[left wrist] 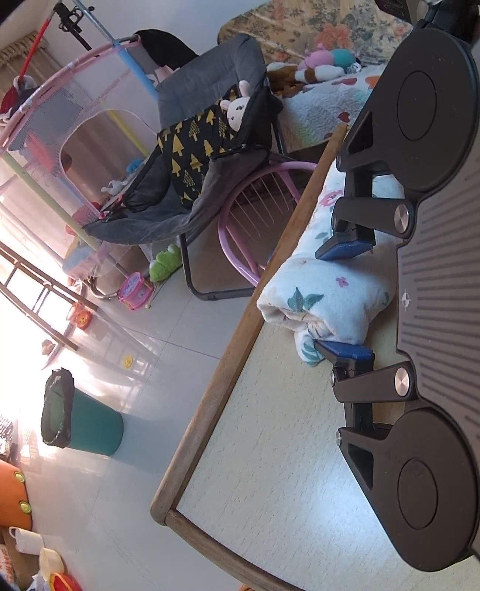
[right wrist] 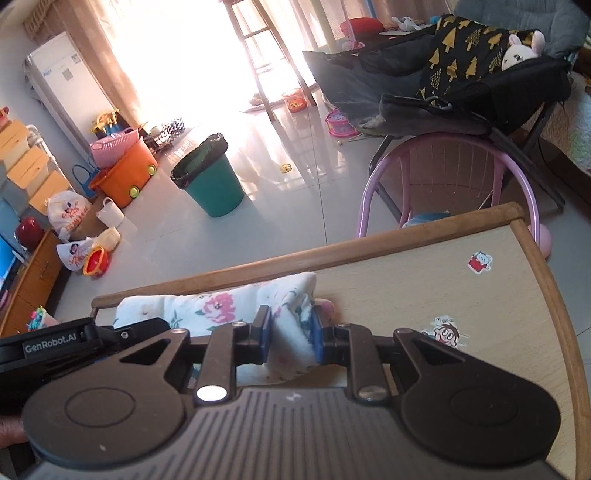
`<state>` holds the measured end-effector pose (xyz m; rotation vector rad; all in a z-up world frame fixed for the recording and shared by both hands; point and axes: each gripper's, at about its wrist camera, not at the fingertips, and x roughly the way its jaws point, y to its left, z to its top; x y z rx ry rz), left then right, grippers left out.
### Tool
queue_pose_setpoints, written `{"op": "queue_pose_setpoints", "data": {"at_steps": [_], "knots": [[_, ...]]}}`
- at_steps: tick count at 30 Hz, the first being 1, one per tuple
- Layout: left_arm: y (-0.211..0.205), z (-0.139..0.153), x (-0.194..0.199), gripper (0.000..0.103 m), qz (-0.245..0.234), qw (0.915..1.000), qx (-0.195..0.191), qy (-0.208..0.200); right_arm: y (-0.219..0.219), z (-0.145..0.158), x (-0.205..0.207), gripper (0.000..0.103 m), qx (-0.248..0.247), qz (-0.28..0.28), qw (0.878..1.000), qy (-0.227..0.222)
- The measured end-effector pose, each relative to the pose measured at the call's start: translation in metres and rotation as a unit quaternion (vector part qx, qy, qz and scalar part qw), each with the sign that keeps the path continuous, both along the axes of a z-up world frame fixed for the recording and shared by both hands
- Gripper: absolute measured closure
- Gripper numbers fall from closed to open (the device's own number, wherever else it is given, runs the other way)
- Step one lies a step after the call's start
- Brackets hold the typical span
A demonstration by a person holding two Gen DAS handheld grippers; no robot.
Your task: Fold clothes
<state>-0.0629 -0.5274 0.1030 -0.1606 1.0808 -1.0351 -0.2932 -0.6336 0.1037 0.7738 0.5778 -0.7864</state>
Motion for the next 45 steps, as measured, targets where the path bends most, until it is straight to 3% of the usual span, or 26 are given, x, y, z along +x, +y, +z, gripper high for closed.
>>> {"op": "queue_pose_setpoints", "data": {"at_steps": [16,30,35,38,43,45], "knots": [[0.029,0.004,0.001,0.054,0.001,0.999,0.002,-0.044,0.005,0.007,-0.004,0.079,-0.013,-0.004,1.0,0.004],[0.045,0.014,0.01,0.054,0.035,0.9985,-0.008,-0.041,0.003,0.015,-0.014,0.079,-0.026,-0.024,0.999,0.001],[0.052,0.019,0.011,0.055,0.052,0.9977,-0.007,-0.043,0.004,0.026,-0.027,0.079,-0.056,-0.048,0.997,0.007],[0.06,0.027,0.011,0.054,0.073,0.9962,-0.013,-0.045,0.007,0.035,-0.041,0.069,-0.082,-0.074,0.994,0.014],[0.071,0.039,0.009,0.05,0.084,0.9951,-0.014,-0.048,0.013,0.037,-0.061,0.067,-0.09,-0.09,0.992,0.022],[0.077,0.043,0.007,0.049,0.086,0.9949,-0.01,-0.053,0.018,0.034,-0.067,0.057,-0.089,-0.092,0.991,0.025]]}}
